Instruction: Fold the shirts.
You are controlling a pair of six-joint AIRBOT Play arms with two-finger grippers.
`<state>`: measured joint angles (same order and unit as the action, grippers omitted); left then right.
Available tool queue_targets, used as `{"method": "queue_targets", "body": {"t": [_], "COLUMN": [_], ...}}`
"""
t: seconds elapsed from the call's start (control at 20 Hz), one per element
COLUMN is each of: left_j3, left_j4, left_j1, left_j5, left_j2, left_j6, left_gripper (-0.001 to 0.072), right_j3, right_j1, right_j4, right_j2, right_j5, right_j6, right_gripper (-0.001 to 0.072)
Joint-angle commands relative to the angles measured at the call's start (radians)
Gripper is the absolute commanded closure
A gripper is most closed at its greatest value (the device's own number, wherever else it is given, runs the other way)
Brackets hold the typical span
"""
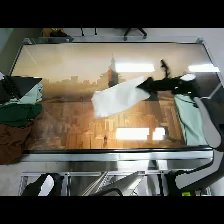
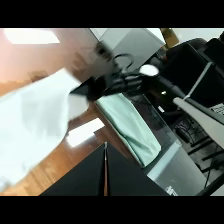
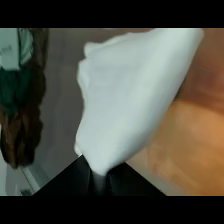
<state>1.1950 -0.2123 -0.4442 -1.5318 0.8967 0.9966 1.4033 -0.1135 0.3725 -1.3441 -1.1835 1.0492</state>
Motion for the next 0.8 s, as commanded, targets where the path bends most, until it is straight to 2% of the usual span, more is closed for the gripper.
{"method": "queue_targets", "body": {"t": [0.0, 0.15, 0.45, 0.65, 0.75], "left_j3": [0.0, 0.0, -0.077, -0.176, -0.202], "left_j4": [-0.005, -0.006, -0.005, -0.003, 0.006], "left_j1": [-0.001, -0.001, -0.001, -0.001, -0.001], "left_j5": [-0.014, -0.014, -0.013, 0.036, 0.08], "left_j2": [-0.001, -0.001, -0.001, -0.001, -0.001], "left_j6": [-0.001, -0.002, -0.027, -0.031, -0.044], "left_gripper": [0.0688, 0.0688, 0.0688, 0.0688, 0.0688], "right_j3": [0.019, 0.019, 0.019, 0.019, 0.019], "right_j1": [-0.193, -0.392, -0.746, -0.849, -0.859], "right_j4": [-0.018, -0.019, -0.064, -0.086, -0.081], "right_j2": [0.14, 0.232, 0.259, 0.249, 0.25], "right_j5": [0.004, -0.013, -0.06, -0.171, -0.226], "right_j6": [0.105, 0.156, 0.156, 0.213, 0.29], "right_gripper": [0.0695, 0.0695, 0.0695, 0.0695, 0.0695]}}
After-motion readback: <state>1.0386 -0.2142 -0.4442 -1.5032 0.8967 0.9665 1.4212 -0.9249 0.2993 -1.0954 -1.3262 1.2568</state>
